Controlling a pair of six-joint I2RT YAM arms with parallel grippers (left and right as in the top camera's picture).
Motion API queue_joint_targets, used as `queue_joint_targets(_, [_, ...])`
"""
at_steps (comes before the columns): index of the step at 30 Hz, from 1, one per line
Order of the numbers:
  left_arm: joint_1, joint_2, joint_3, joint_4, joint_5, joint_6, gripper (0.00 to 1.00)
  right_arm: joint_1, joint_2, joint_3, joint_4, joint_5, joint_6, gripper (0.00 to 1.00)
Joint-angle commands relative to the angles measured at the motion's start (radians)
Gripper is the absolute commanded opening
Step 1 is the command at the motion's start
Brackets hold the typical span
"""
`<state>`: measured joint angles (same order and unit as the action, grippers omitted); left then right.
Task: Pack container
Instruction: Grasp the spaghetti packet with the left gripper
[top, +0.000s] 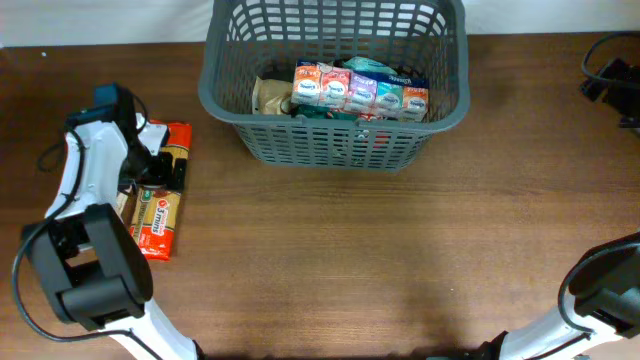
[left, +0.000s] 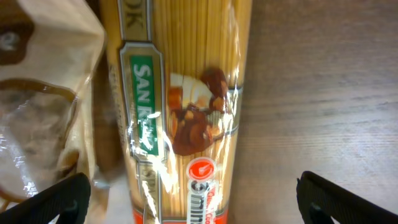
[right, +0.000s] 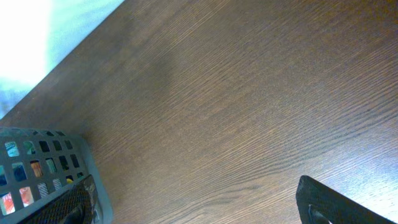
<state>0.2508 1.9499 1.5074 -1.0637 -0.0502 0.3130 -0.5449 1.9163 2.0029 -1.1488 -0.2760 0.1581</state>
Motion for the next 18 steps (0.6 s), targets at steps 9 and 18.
queue_joint_targets(9, [0.004,0.067,-0.107,0.145,0.002,-0.023,0.98,0.003,-0.008,-0.004,0.001,-0.005,0.008,0.99])
queue_joint_targets(18, [0.014,0.132,-0.107,0.158,0.002,-0.029,0.3,0.003,-0.008,-0.004,0.001,-0.005,0.008,0.99])
